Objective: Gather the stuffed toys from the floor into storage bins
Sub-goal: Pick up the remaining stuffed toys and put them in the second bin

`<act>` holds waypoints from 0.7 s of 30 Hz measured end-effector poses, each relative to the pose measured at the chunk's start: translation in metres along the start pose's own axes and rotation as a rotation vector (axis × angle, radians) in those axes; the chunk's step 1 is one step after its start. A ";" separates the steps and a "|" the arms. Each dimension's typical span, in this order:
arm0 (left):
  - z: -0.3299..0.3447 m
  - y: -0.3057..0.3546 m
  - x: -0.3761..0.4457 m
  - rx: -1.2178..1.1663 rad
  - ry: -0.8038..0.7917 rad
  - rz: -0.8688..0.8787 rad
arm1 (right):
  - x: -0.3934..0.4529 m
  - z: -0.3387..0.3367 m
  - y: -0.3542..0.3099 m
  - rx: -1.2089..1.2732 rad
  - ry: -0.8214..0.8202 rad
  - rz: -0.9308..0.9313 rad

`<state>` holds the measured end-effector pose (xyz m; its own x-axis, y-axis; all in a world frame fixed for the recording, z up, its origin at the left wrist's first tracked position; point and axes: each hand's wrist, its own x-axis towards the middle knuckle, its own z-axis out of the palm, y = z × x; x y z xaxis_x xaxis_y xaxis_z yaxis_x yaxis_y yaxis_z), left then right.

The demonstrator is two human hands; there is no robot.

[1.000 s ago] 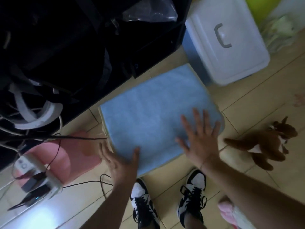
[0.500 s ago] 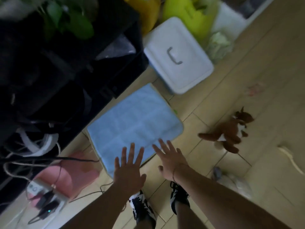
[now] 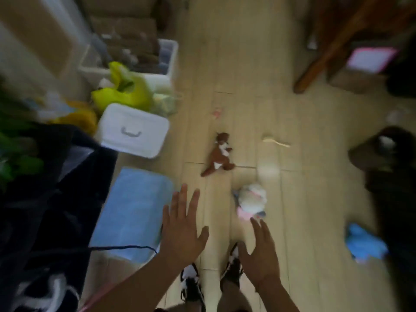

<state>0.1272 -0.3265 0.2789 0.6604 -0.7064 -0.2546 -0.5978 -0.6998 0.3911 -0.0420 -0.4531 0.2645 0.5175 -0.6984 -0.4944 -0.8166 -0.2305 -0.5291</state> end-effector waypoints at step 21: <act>0.151 0.365 -0.511 0.320 -0.632 1.291 | -0.664 -0.023 0.317 0.419 0.750 1.112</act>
<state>-0.4974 -0.2369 0.4185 -0.6506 -0.7146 -0.2569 -0.7336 0.5040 0.4558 -0.6505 -0.0779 0.4405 -0.7063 -0.6007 -0.3746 -0.4988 0.7978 -0.3387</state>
